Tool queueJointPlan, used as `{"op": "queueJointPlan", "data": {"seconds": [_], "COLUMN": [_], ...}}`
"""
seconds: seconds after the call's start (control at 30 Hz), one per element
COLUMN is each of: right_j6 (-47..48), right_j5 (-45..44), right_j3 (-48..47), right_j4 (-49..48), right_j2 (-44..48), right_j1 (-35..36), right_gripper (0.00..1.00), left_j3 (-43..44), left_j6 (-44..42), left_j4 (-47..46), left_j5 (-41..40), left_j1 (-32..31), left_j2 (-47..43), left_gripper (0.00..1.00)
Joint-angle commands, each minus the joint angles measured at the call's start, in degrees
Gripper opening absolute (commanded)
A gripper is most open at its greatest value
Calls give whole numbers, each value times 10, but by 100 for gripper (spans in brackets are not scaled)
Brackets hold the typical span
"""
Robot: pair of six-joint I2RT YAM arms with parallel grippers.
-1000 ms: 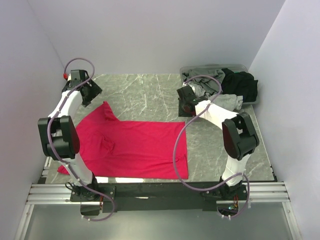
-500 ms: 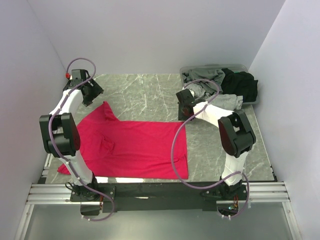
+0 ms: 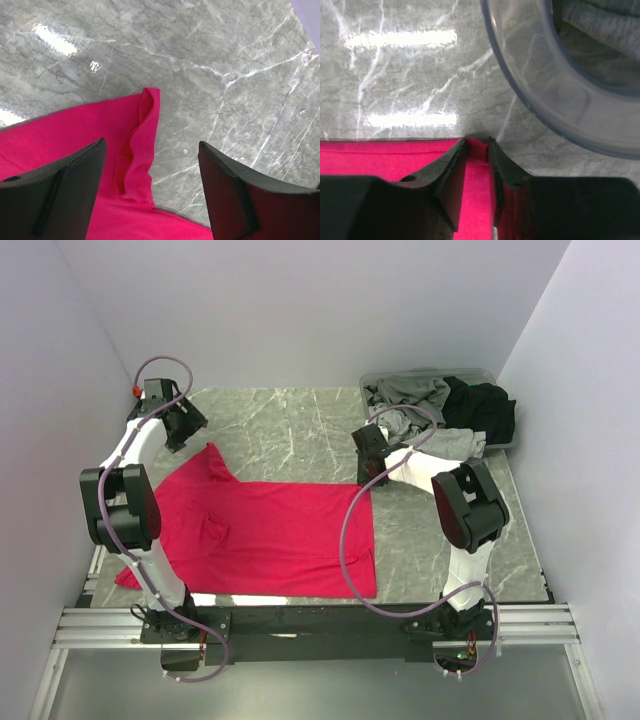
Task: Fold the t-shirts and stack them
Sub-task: Fold the tshirt
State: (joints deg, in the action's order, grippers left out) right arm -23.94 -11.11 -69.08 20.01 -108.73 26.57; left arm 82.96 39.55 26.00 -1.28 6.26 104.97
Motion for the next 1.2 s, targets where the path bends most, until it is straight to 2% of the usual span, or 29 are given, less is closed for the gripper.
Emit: {"op": "queueJointPlan", "data": {"seconds": [0.0,0.2,0.3,0.57,0.9,1.17], "right_j6": [-2,-3,-4,-7,-8,-8], "right_j5": [0,1,0,-1,0,2], "right_j3": [5,9,15,21,19,14], "right_j4": [-17,-9,-9,-8,-5,-3], "right_j2": [-17,-11,-7,-1,1,-1], "right_j1": [-3,-3,-3,-2,-2,-2], "right_gripper": [29,18,15,14,14,14], "left_j3": [26,60,91,104,100,106], "left_j6": [-21,-53,-55,-40,-41,-36], "left_j4": [-10,10,28,38,10,-2], "left_j5": [5,-7,-14,-36,-15,-5], "left_j1": [-3,-19,-27,-27,-27,-27], "left_j2": [6,59,93,130,161,171], "left_gripper": [80,77,75,70,65,57]}}
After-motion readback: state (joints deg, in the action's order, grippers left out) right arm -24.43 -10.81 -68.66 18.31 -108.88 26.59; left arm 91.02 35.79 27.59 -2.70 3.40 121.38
